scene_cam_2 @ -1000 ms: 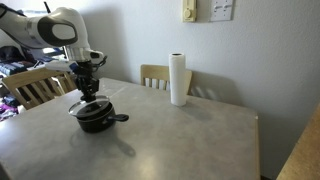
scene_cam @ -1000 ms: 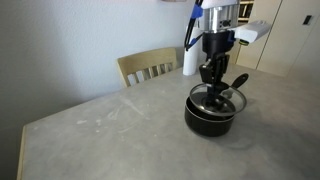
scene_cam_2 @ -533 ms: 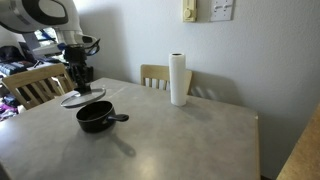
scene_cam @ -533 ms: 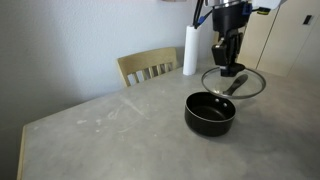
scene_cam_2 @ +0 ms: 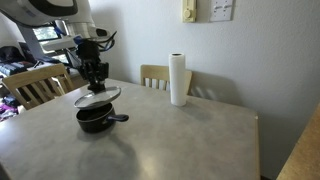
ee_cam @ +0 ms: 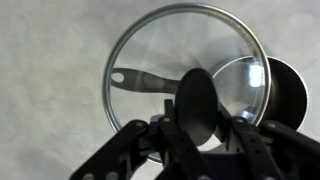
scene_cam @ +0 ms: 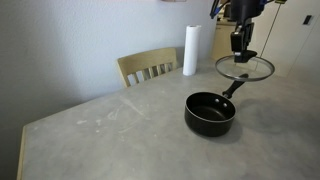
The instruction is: Remove the glass lid from the black pot
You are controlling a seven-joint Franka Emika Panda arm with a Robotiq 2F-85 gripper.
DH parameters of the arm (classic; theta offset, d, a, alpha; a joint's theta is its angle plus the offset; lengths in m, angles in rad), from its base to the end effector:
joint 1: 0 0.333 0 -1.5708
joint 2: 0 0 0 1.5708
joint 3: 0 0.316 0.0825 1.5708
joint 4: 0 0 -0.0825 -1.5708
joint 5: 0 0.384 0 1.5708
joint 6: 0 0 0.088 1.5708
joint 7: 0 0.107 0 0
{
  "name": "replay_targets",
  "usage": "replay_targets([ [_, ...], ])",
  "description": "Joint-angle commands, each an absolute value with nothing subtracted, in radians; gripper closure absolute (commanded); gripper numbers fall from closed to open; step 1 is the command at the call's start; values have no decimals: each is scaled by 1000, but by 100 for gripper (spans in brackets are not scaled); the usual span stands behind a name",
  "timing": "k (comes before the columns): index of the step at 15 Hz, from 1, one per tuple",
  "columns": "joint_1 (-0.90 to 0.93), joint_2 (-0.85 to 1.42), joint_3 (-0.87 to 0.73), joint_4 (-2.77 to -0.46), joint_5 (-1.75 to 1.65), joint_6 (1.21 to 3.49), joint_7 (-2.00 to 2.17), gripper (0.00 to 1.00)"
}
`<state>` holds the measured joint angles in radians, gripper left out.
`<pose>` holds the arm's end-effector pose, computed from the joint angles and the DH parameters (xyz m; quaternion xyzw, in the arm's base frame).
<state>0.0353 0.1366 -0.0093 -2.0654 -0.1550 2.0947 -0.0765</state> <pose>0.5598 0.0071 0.3595 0.9920 0.0932 -0.0551 0.0641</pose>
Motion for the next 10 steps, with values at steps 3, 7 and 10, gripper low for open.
replay_targets([
  [3,-37,106,-40,-2075,-147,2104,-236,86],
  [7,-86,116,-74,-2069,-132,2122,-328,86],
  [10,-127,137,-96,-2064,-123,2178,-435,86],
])
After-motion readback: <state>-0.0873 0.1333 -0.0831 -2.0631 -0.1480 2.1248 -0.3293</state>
